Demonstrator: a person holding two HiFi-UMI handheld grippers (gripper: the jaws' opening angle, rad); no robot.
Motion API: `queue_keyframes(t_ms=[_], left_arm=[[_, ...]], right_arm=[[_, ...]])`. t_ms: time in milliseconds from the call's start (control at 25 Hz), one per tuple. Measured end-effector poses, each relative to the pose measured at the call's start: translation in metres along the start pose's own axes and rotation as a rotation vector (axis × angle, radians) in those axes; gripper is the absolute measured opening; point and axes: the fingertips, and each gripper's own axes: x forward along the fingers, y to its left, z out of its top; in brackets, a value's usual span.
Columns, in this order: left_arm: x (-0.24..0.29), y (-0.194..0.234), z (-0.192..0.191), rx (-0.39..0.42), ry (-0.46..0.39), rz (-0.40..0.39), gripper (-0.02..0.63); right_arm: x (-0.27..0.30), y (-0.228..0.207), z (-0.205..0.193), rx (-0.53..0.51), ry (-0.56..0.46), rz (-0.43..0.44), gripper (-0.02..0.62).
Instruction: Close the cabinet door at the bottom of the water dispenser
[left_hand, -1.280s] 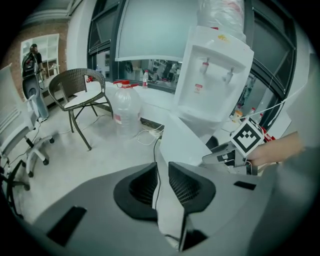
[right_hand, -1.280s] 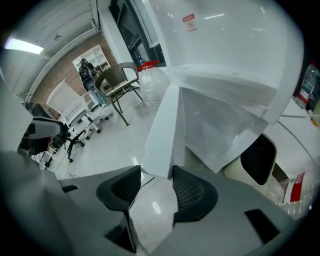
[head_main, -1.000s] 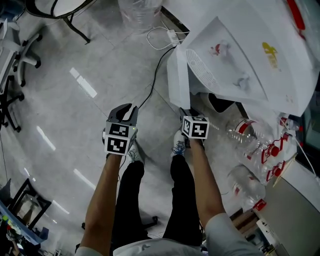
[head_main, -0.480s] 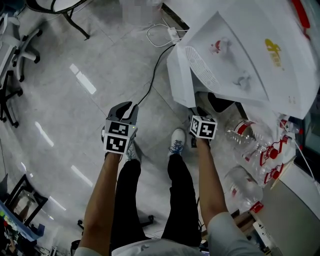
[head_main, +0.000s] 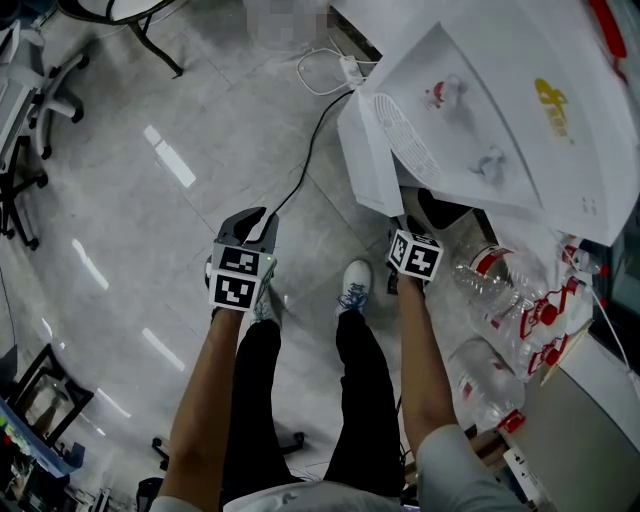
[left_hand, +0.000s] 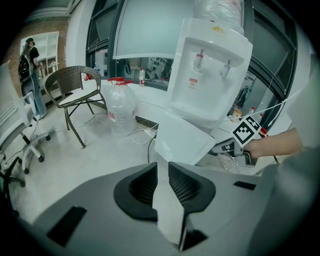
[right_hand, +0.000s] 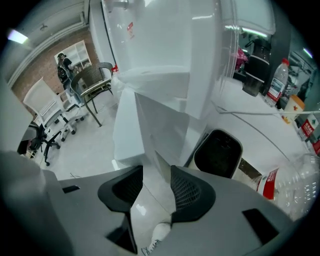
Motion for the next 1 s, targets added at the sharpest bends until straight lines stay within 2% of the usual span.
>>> queue_keyframes(t_ms=[280,480,560,840,1000], left_arm=[[0.009,-0.005,-0.006,0.0,0.012,-0.006,0.081],[0.016,-0.017,-0.012,-0.005,0.017,-0.029,0.081],[0.018,-0.021,-0.014,0.002,0.02,-0.037,0.081],[0.021,-0.023,-0.017,-0.007,0.01,-0.053,0.081],[0.023,-0.021,-0.017,-0.015,0.001,-0.06,0.081]], right_arm=[[0.001,-0.029,0.008,0.06,-0.074,0.007,0.204],[-0.002,0.002,-0.003,-0.118,-0.056,0.044,0.212],[0.001,0.015,0.001,-0.14,-0.07,0.059,0.21],[0.002,-0.002,0.014,-0.06,-0.096,-0.053,0.096],[0.003,-0.022,0.022,-0.023,-0.106,-0.099,0.091]])
